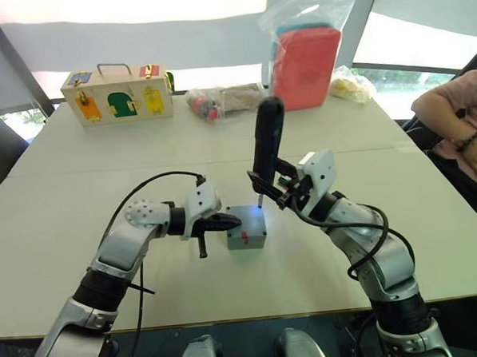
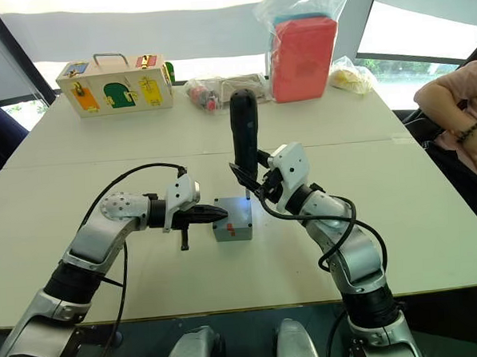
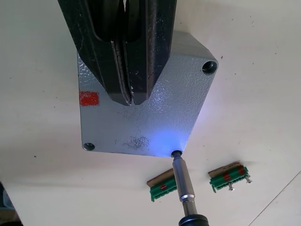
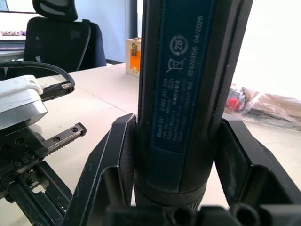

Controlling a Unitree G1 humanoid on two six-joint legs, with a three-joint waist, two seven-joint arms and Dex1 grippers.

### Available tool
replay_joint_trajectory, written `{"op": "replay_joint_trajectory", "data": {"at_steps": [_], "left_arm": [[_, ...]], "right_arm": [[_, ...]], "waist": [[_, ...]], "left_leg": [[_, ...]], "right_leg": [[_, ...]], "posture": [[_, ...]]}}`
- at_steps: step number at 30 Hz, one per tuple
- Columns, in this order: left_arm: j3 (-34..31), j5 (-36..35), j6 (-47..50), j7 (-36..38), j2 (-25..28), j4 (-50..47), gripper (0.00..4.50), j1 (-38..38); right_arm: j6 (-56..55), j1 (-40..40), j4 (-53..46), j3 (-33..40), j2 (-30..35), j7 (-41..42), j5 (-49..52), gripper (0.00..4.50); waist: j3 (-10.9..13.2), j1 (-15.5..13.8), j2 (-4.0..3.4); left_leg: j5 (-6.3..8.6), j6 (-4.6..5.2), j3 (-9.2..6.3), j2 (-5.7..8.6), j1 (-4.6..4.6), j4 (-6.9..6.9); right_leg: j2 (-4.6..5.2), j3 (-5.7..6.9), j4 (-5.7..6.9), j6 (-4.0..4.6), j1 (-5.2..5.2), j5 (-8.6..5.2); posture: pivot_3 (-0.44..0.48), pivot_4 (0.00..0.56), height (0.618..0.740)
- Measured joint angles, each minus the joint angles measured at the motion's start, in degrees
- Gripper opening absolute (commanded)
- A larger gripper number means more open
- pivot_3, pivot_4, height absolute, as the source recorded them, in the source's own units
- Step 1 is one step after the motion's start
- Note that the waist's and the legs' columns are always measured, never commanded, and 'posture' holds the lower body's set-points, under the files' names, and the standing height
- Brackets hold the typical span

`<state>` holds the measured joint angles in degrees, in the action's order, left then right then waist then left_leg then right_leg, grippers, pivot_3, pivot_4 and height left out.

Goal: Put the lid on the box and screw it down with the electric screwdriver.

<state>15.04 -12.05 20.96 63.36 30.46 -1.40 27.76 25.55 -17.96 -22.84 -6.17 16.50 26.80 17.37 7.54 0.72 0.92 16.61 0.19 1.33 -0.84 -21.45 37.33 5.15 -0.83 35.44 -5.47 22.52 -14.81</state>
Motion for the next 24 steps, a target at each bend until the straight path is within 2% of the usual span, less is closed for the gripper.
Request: {"op": "replay_joint_trajectory", "data": {"at_steps": [3,8,12,14,19,22,24], "left_arm": [[-0.2,-1.0,1.1,-0.1,-0.3,-1.1,0.00,0.0],[-0.7,-2.5,2.7,-0.2,-0.4,-2.9,0.00,1.2],[-2.6,-5.4,4.6,-0.3,-0.8,-5.0,0.00,2.9],[-3.3,-6.3,5.1,-0.4,-0.5,-6.2,0.00,3.9],[-5.9,-10.0,6.7,0.2,1.2,-10.7,0.00,4.5],[-7.5,-11.6,7.2,0.5,2.9,-11.8,0.00,4.4],[-7.9,-12.4,7.2,0.7,3.3,-12.5,0.00,4.4]], "right_arm": [[3.9,-1.9,-1.7,1.5,0.0,-0.8,2.1,1.86],[14.8,-7.1,-4.6,8.3,0.9,-4.3,10.2,1.86],[31.8,-12.6,-6.8,21.8,8.0,-9.7,20.8,1.86],[38.3,-14.0,-6.6,25.4,10.5,-11.3,24.2,1.86],[59.4,-19.8,-0.1,27.9,24.4,-13.0,26.1,1.86],[64.5,-20.0,6.1,24.0,31.8,-10.1,25.4,1.86],[66.2,-20.4,9.3,21.9,32.8,-9.1,24.9,1.86]], "waist": [[0.3,0.0,-0.19],[0.6,-0.2,-0.37],[1.2,-0.3,-0.51],[1.4,-0.2,-0.60],[2.1,0.0,-0.64],[2.3,0.0,-0.55],[2.3,0.3,-0.53]], "left_leg": [[-0.02,-0.02,0.03,0.00,-0.41,-0.06],[-0.25,-0.36,0.02,0.13,-2.10,0.27],[-0.23,-0.32,-0.04,0.24,-2.47,0.66],[-0.22,-0.29,-0.01,0.32,-2.46,0.70],[-0.24,-0.26,0.01,0.31,-2.43,0.82],[-0.24,-0.25,-0.01,0.31,-2.43,0.83],[-0.24,-0.25,0.04,0.28,-2.39,0.83]], "right_leg": [[0.02,0.00,0.00,0.00,0.43,0.01],[0.02,0.03,0.66,-0.19,2.23,0.23],[-0.02,0.28,0.63,-0.21,2.27,0.24],[-0.07,0.26,0.64,-0.21,2.25,0.23],[-0.20,0.20,0.66,-0.38,2.21,0.32],[-0.40,0.19,0.63,-0.40,2.19,0.32],[-0.45,0.12,0.64,-0.43,2.19,0.33]], "posture": [[0.000,0.150,0.730],[0.000,0.150,0.730],[0.000,0.150,0.730],[0.000,0.150,0.730],[0.000,0.150,0.730],[0.000,0.150,0.730],[0.000,0.150,0.730]]}}
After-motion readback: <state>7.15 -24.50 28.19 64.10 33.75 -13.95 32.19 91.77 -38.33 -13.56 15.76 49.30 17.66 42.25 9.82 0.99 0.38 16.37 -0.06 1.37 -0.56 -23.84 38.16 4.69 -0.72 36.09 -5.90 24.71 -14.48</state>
